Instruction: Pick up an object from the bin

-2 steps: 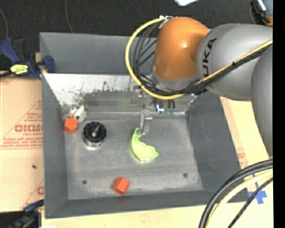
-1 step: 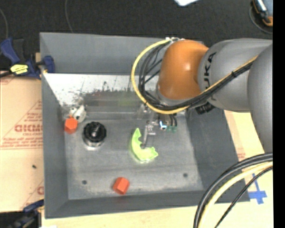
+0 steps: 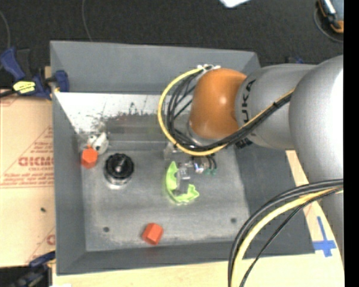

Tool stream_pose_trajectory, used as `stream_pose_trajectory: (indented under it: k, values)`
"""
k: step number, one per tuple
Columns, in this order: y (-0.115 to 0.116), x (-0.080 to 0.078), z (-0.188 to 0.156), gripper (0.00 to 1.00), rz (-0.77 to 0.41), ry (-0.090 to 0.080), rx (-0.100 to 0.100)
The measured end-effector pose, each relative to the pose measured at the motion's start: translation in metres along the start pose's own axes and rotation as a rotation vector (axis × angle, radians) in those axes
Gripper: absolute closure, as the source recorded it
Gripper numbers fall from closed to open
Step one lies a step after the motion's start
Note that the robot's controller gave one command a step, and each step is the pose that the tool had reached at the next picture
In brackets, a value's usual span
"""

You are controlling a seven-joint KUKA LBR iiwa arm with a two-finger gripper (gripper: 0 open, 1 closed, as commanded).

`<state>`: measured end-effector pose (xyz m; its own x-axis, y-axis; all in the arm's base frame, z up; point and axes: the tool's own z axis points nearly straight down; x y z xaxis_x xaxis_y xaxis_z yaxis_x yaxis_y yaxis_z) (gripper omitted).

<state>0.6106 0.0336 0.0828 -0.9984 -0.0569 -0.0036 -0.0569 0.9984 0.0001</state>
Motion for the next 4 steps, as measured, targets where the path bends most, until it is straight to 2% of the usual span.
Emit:
stream_pose_trajectory:
  k: [1, 2, 3, 4]
  values:
    - [0.000, 0.000, -0.001, 0.00, 0.001, 0.000, 0.000]
    - [-0.010, 0.047, -0.012, 1.00, -0.111, -0.003, 0.000]
    - [-0.010, 0.047, -0.012, 0.00, -0.110, -0.003, -0.001]
    - [-0.010, 0.047, -0.012, 0.00, -0.109, -0.003, -0.001]
